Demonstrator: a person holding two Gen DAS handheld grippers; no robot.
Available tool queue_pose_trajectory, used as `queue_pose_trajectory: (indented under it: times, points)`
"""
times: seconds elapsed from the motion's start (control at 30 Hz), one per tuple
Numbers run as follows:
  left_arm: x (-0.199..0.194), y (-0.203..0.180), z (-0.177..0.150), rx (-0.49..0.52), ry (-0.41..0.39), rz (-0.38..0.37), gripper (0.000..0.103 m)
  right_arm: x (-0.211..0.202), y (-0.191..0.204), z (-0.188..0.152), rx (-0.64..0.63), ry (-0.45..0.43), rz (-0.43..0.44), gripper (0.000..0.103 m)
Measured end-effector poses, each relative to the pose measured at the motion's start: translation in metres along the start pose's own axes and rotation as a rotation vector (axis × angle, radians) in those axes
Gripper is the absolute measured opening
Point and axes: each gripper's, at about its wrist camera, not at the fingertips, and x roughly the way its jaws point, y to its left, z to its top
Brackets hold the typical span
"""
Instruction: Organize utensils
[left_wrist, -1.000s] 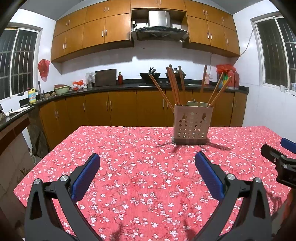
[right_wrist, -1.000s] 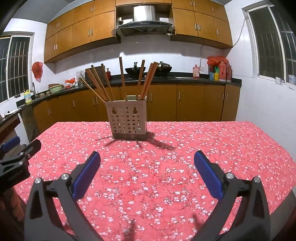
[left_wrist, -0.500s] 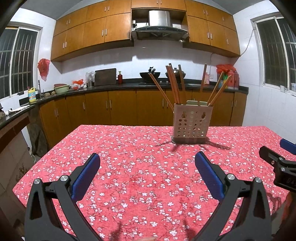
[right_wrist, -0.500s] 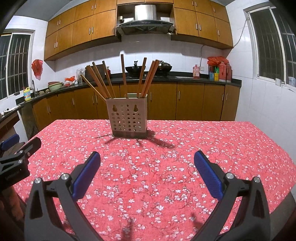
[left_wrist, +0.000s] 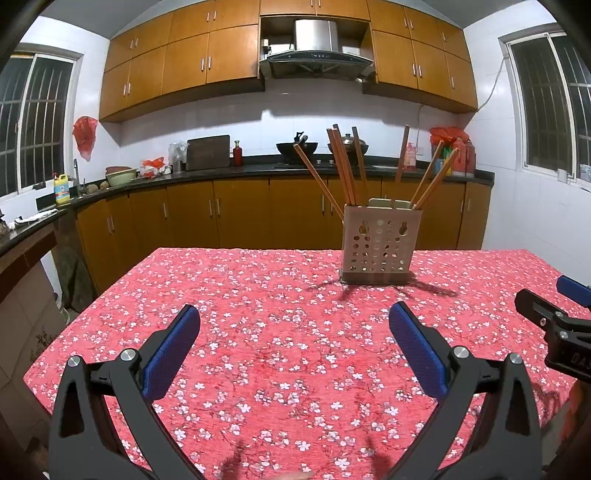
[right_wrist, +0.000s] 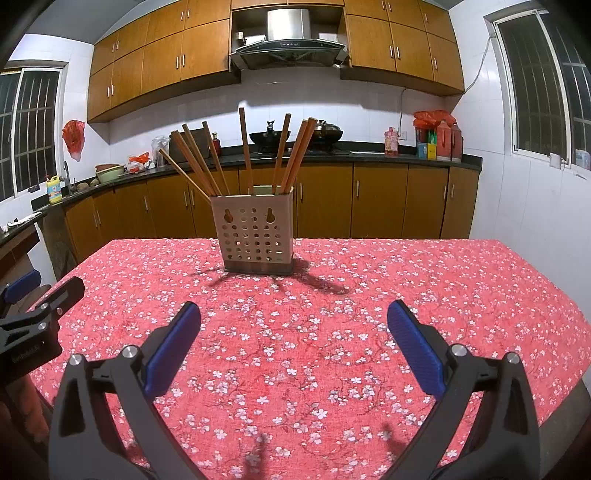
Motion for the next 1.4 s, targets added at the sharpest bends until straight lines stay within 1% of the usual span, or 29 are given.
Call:
queue_pose_trajectory:
  times: [1.4]
  points:
    - [0.0033,-0.0004,-0.0043,-0.005,0.01,-0.001,0.101,0.0014,0.0026,-0.0034,0.003,0.006,0.003,0.099]
